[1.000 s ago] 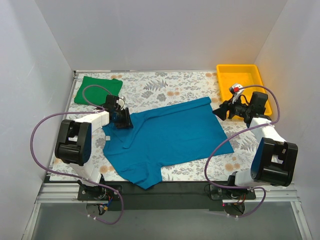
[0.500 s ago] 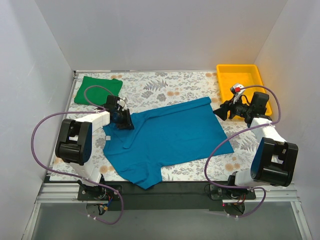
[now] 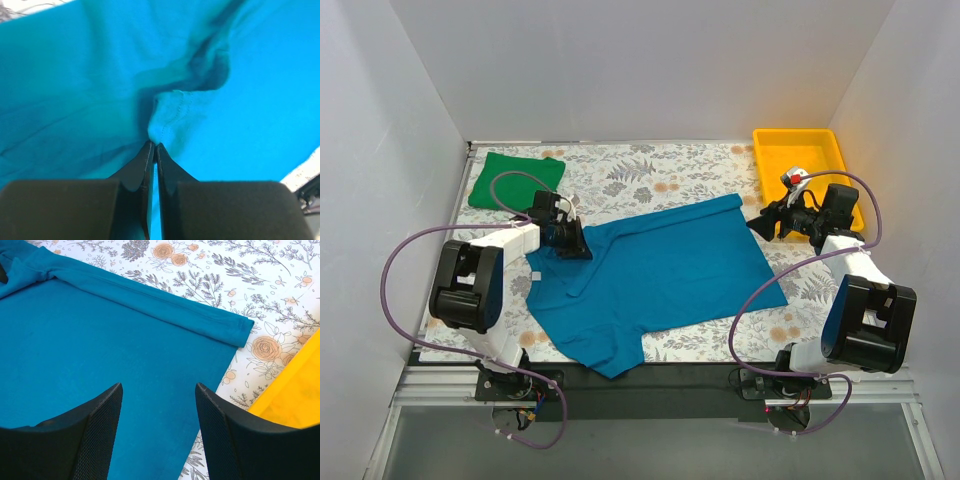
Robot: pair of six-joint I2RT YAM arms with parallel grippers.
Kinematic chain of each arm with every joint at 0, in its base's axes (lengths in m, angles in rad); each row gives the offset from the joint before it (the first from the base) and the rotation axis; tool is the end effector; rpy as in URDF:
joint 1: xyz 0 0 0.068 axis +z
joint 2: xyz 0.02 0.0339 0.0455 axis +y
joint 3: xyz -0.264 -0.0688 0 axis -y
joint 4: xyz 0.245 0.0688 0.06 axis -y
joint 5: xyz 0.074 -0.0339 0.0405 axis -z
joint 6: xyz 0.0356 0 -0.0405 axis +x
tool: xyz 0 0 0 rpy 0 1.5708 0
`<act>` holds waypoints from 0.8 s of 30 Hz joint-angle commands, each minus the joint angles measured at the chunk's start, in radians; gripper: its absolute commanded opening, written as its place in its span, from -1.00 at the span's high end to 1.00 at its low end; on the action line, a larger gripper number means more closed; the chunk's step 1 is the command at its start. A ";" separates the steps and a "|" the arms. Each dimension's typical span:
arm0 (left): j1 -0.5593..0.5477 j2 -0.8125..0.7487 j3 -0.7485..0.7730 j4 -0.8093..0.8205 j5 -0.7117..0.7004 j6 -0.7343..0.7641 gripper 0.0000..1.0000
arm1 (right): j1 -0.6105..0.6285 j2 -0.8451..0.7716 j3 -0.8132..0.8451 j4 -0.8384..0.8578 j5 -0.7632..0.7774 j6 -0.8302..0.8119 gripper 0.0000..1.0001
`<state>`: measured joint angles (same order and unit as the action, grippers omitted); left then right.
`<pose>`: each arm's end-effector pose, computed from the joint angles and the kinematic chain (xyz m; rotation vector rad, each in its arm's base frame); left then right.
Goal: Fold and stack the t-shirts
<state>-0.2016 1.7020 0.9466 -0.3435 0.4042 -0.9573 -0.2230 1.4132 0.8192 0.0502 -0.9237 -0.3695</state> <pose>0.3132 -0.0783 0.1559 -0.9180 2.6922 -0.8611 0.2958 -0.0380 0.2374 -0.6563 1.8152 0.5788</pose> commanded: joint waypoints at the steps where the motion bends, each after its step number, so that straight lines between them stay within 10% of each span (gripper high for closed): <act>1: -0.010 -0.077 -0.012 0.011 0.082 -0.004 1.00 | -0.007 0.003 -0.009 0.002 -0.029 0.004 -0.34; 15: -0.097 -0.035 -0.052 0.063 0.215 -0.060 0.98 | -0.013 0.003 -0.008 0.000 -0.033 0.007 -0.35; 24: -0.134 -0.019 -0.057 0.101 0.366 -0.098 0.24 | -0.015 0.012 -0.008 -0.001 -0.032 0.006 -0.35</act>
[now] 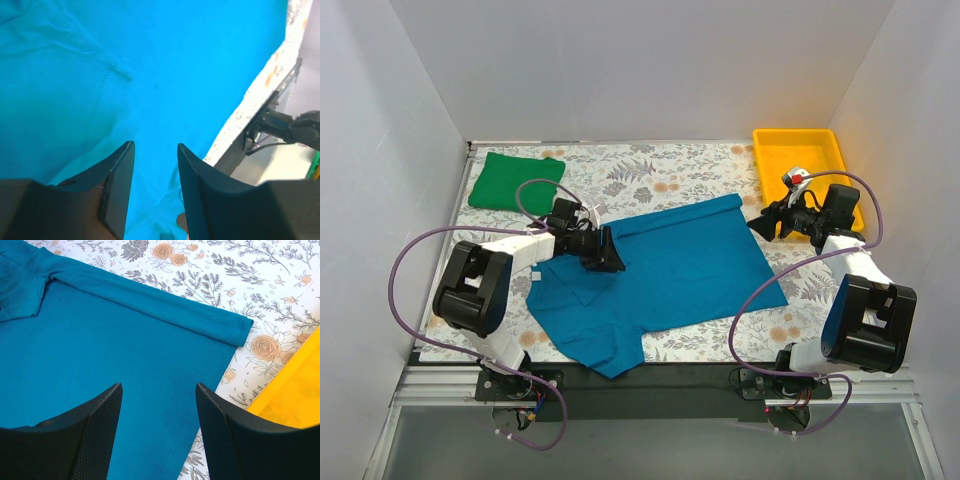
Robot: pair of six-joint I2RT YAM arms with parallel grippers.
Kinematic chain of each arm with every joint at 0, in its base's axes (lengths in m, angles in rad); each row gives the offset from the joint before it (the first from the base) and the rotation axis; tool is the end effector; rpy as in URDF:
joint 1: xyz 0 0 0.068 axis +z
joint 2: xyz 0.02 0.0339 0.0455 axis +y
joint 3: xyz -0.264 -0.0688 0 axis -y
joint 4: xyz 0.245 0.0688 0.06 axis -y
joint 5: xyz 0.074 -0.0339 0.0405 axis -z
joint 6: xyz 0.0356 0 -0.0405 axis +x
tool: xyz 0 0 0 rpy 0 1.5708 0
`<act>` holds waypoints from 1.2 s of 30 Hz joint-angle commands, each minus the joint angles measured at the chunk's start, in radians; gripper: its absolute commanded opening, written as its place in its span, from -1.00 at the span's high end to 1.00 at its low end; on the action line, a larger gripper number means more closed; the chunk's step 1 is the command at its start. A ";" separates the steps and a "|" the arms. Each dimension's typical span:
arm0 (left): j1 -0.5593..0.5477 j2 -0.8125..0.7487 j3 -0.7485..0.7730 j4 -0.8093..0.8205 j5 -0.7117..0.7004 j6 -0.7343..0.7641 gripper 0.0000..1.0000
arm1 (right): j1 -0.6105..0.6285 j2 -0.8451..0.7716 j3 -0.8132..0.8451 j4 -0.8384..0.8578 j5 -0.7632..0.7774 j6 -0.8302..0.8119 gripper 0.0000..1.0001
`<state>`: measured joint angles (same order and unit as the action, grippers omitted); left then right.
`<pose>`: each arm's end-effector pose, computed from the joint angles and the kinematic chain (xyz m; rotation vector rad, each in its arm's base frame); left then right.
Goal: Fold and stack the t-shirts
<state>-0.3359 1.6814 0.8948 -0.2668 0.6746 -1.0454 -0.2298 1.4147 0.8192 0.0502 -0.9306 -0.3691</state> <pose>0.2901 -0.1248 0.1563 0.7378 -2.7489 1.2439 0.2956 -0.0398 0.2371 -0.6524 1.8147 0.5820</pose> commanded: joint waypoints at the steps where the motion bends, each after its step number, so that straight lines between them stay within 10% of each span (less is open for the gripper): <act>1: 0.000 -0.003 -0.002 0.020 0.094 -0.005 0.22 | -0.008 0.010 -0.006 0.000 -0.024 0.004 -0.34; 11: 0.028 -0.390 -0.016 -0.046 -0.481 0.050 -0.13 | 0.033 0.124 0.228 -0.240 0.136 -0.062 -0.34; 36: 0.031 -0.580 -0.217 -0.002 -0.563 0.088 -0.14 | 0.224 0.736 0.917 -0.526 0.526 -0.021 -0.07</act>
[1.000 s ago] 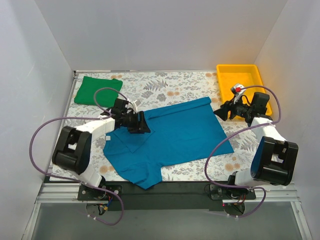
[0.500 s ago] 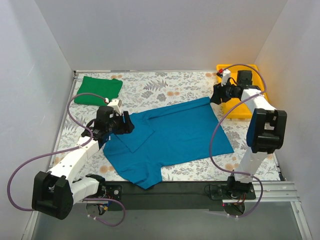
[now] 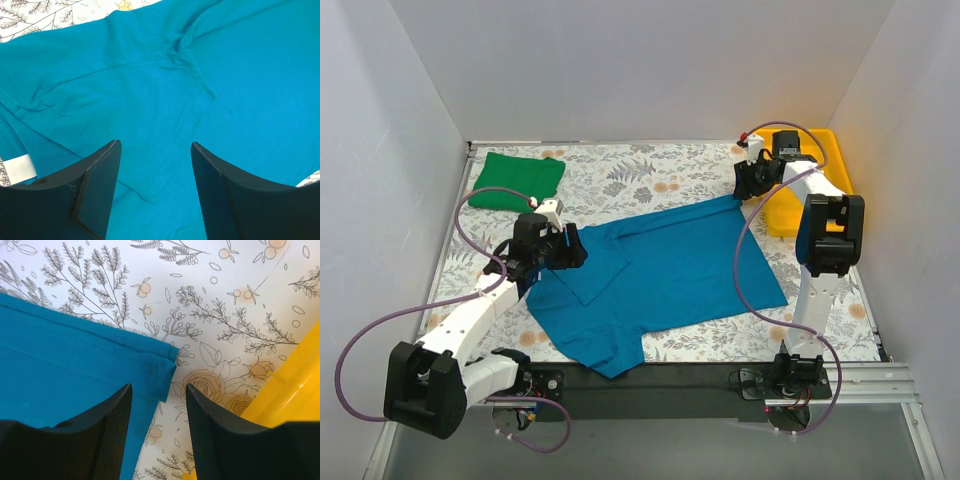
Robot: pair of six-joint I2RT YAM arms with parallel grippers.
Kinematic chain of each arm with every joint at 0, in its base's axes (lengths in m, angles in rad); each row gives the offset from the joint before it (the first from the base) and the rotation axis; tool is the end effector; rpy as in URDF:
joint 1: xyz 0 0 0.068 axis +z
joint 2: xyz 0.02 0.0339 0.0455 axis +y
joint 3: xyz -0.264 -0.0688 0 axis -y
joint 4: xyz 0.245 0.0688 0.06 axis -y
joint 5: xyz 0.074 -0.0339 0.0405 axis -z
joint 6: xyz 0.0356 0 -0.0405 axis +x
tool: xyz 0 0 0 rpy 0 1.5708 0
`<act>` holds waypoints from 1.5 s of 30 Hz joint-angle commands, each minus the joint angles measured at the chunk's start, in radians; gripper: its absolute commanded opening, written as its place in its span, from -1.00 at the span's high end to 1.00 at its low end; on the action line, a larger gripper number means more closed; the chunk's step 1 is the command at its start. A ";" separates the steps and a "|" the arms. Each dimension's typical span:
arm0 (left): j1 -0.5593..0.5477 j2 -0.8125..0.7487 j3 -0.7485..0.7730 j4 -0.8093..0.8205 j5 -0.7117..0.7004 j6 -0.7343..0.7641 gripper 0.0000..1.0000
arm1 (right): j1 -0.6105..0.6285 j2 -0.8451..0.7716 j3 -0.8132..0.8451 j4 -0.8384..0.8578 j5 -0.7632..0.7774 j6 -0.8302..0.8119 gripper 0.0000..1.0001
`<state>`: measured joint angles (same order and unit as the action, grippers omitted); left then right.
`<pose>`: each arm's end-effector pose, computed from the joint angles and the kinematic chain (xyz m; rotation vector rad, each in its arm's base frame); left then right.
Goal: Fold and stack the t-shirts
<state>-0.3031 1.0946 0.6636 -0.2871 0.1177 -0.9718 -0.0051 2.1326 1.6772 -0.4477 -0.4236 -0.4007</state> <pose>0.2173 -0.0723 0.2283 -0.7308 2.3004 -0.7665 0.4730 0.0122 0.1995 -0.6439 2.3066 0.3361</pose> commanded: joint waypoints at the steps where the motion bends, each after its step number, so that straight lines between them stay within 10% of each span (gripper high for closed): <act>1: -0.002 0.013 0.014 0.019 -0.004 0.013 -0.13 | -0.001 0.024 0.065 -0.028 0.017 0.011 -0.07; 35: -0.002 0.044 0.010 0.019 0.003 0.002 -0.13 | 0.001 0.144 0.179 -0.048 -0.049 0.026 0.37; 45: -0.001 0.039 0.008 0.020 0.002 -0.001 -0.13 | 0.001 0.121 0.158 -0.048 -0.055 0.010 0.93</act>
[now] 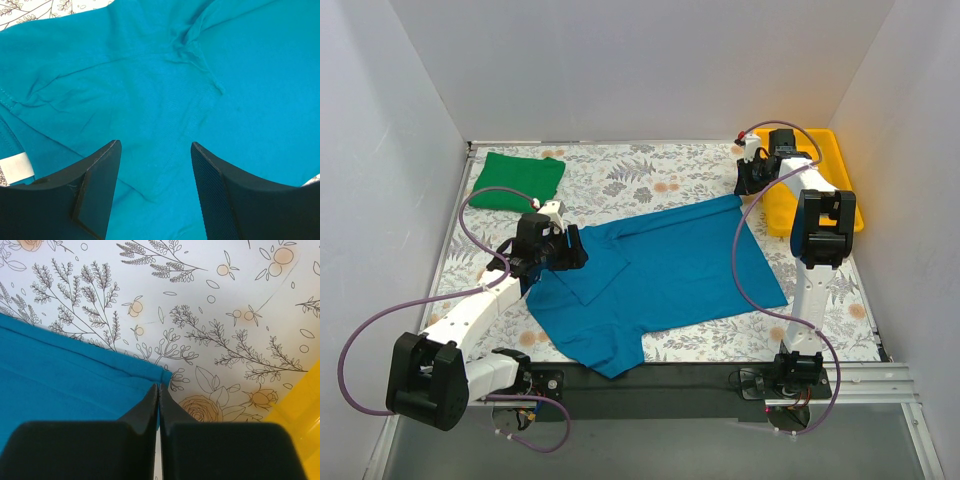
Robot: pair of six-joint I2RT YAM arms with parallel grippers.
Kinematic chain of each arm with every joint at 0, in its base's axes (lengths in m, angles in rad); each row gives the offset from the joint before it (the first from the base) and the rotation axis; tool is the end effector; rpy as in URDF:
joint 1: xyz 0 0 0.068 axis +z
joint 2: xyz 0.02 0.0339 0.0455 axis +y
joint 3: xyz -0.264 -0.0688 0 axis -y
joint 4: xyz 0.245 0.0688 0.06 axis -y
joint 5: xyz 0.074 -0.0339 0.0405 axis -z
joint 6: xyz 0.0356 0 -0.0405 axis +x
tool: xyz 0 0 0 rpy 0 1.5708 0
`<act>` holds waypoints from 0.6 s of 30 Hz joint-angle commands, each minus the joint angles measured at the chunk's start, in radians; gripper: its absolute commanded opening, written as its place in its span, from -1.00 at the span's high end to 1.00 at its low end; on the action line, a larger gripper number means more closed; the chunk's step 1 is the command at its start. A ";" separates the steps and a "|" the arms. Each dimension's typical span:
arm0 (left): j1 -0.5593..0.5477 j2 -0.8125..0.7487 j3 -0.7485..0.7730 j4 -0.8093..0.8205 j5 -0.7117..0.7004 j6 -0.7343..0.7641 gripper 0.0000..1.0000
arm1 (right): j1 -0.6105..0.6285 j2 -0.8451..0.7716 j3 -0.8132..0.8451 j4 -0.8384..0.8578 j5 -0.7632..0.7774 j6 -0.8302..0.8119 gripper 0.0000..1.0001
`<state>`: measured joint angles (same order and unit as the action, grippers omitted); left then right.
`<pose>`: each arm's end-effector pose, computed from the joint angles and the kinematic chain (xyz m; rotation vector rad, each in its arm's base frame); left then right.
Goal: Fold and stack the t-shirts
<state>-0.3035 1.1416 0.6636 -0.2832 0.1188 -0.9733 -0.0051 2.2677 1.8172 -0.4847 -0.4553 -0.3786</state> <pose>0.2225 -0.0741 0.2187 -0.7482 2.3404 -0.7444 0.4991 0.0131 0.1780 -0.6277 2.3331 0.3968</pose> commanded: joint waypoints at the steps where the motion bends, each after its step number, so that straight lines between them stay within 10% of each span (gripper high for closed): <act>1: -0.002 -0.009 0.008 0.015 0.001 0.001 -0.13 | 0.001 -0.019 0.014 -0.011 -0.025 -0.017 0.97; 18: -0.002 -0.017 0.008 0.016 -0.001 0.002 -0.13 | -0.003 -0.148 -0.124 0.006 -0.042 -0.049 0.97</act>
<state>-0.3035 1.1416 0.6636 -0.2832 0.1188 -0.9752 -0.0055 2.1952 1.7115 -0.4896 -0.4736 -0.4137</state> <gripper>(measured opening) 0.566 0.020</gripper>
